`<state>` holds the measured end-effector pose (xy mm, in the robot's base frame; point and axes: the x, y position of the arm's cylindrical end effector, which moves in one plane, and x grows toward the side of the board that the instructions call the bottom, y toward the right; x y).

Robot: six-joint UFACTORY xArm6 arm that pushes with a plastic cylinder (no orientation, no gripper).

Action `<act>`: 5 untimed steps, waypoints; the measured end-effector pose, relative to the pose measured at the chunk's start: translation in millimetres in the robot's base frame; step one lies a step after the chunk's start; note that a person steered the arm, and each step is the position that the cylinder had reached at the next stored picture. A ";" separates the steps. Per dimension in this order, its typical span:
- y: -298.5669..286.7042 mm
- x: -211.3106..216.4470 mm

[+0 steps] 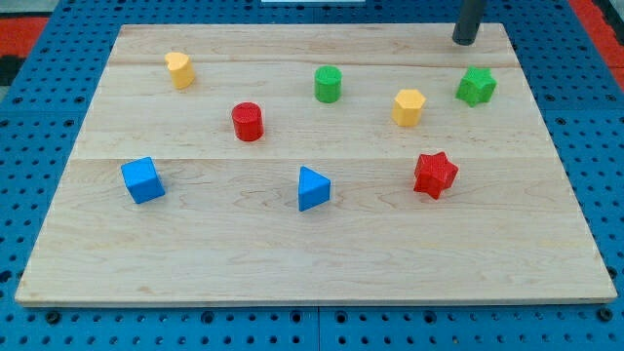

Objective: Push the green star a bit left

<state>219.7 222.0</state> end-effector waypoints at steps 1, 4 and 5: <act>30.9 -14.9; 70.9 103.6; 31.7 109.6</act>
<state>329.3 253.7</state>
